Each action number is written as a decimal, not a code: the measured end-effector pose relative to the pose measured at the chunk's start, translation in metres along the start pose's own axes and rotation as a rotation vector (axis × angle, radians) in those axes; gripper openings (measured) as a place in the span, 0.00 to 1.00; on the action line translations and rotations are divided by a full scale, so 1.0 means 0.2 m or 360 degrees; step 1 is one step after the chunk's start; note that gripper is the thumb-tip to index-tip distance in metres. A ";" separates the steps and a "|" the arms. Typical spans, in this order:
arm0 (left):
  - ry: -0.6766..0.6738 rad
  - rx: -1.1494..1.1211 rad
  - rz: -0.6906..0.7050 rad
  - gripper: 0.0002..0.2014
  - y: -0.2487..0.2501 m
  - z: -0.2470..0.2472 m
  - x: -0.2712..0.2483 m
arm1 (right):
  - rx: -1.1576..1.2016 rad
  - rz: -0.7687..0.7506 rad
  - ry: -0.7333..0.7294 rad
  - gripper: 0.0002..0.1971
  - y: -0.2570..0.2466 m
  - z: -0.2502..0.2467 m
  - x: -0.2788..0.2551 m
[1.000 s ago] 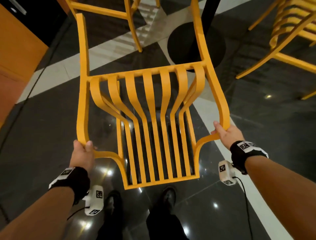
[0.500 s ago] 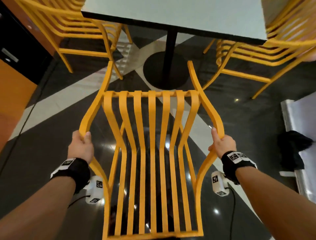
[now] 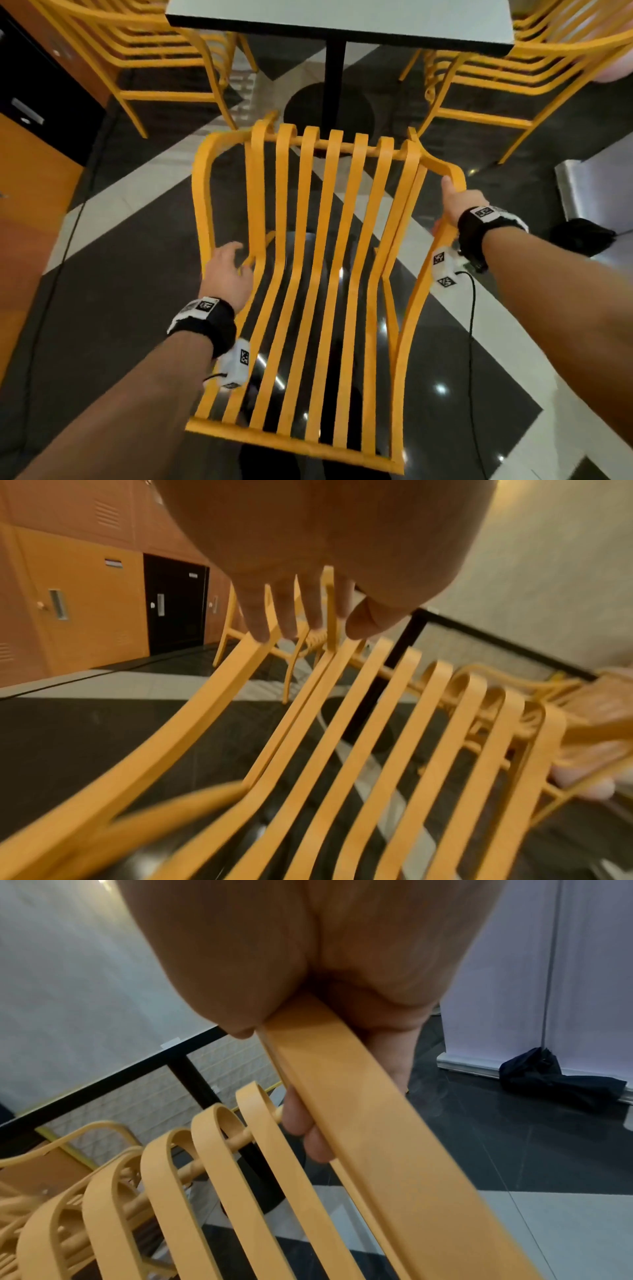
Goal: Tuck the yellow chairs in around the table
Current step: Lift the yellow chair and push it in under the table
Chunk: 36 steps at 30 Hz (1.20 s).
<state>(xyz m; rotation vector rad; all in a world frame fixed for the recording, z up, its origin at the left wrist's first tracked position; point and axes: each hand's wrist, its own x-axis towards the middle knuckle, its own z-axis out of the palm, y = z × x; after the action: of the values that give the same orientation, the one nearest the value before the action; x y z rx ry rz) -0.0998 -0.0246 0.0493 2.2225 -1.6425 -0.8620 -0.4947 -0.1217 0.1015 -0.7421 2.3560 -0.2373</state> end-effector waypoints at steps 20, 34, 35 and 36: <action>-0.1395 0.0443 -0.0851 0.17 -0.66 0.64 -0.37 | 0.0270 0.0191 -0.0022 0.36 -0.23 -0.09 0.37; -0.1085 0.0658 -0.0531 0.19 -0.24 0.26 -0.27 | -0.1022 -0.0542 -0.0558 0.27 0.31 0.15 -0.30; -0.1088 0.0692 -0.0470 0.18 -0.21 0.23 -0.26 | -0.1115 -0.0572 -0.0693 0.25 0.38 0.18 -0.39; -0.1091 0.0720 -0.0403 0.18 -0.16 0.20 -0.25 | -0.1208 -0.0587 -0.0811 0.25 0.44 0.20 -0.49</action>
<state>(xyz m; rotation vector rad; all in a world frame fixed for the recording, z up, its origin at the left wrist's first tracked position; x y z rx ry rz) -0.1069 0.0384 0.0165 2.6648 -2.0227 -1.5951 -0.4470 0.0075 0.0916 -1.3965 1.7692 0.6603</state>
